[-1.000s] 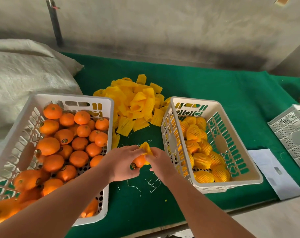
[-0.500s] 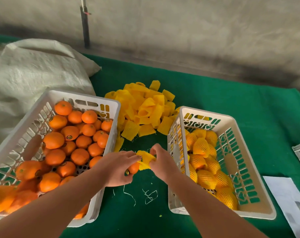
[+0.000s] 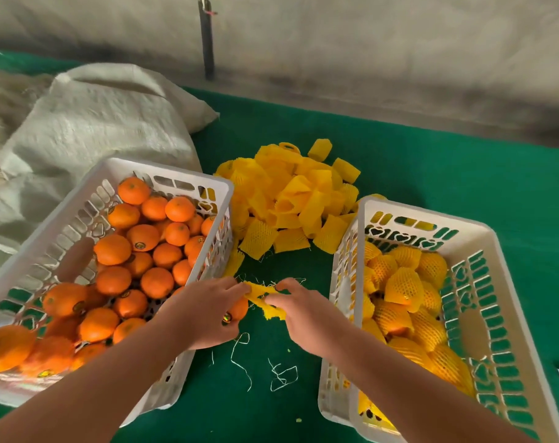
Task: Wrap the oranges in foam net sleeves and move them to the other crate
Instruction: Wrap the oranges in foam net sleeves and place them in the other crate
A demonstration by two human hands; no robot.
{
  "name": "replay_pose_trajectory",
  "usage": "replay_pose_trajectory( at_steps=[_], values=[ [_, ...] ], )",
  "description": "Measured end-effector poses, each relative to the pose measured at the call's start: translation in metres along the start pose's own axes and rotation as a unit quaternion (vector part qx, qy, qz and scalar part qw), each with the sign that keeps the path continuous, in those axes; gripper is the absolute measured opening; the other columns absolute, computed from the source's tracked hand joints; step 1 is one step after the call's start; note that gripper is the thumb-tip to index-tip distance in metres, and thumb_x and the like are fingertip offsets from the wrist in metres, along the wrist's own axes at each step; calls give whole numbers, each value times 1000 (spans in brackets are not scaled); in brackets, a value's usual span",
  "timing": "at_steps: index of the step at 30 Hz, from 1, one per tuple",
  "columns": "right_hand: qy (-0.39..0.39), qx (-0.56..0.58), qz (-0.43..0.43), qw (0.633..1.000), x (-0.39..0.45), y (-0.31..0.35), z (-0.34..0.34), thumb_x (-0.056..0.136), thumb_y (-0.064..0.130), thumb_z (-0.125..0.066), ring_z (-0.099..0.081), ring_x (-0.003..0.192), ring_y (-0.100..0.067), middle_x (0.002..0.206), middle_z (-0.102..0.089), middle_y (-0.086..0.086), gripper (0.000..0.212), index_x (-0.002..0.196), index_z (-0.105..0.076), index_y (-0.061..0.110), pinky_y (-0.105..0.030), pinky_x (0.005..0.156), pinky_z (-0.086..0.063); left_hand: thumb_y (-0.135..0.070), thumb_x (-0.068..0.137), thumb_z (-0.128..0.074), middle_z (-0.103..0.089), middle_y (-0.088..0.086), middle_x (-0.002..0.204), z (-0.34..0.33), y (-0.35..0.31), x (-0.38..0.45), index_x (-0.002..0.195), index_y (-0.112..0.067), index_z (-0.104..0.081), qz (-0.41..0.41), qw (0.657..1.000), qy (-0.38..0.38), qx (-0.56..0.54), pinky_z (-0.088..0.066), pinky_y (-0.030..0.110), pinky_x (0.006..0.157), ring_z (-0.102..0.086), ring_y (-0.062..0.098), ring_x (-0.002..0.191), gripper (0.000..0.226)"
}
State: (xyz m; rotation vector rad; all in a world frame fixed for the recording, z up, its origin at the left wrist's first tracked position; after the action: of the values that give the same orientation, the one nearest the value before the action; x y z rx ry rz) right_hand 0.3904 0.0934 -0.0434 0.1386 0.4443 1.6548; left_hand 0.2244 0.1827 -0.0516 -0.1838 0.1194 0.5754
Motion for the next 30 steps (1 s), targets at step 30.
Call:
replay_pose_trajectory(
  at_steps=[30],
  values=[
    [-34, 136, -82, 987, 54, -11, -28, 87, 19, -78, -62, 73, -15, 131, -33, -2, 56, 130, -43, 25, -25, 66, -58, -58, 81, -56, -61, -17, 109, 2, 3, -1, 140, -33, -50, 30, 999, -3, 25, -46, 21, 62, -60, 7, 81, 64]
  ],
)
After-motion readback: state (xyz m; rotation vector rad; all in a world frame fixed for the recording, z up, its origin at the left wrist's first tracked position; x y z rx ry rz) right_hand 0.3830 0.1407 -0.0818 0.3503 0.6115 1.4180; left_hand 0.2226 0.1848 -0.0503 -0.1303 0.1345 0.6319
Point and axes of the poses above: each hand's wrist, its own x-axis towards the middle knuckle, its own z-axis out of the back of the hand, y = z × x, the point moved 6 cm from there along x, towards the middle knuckle
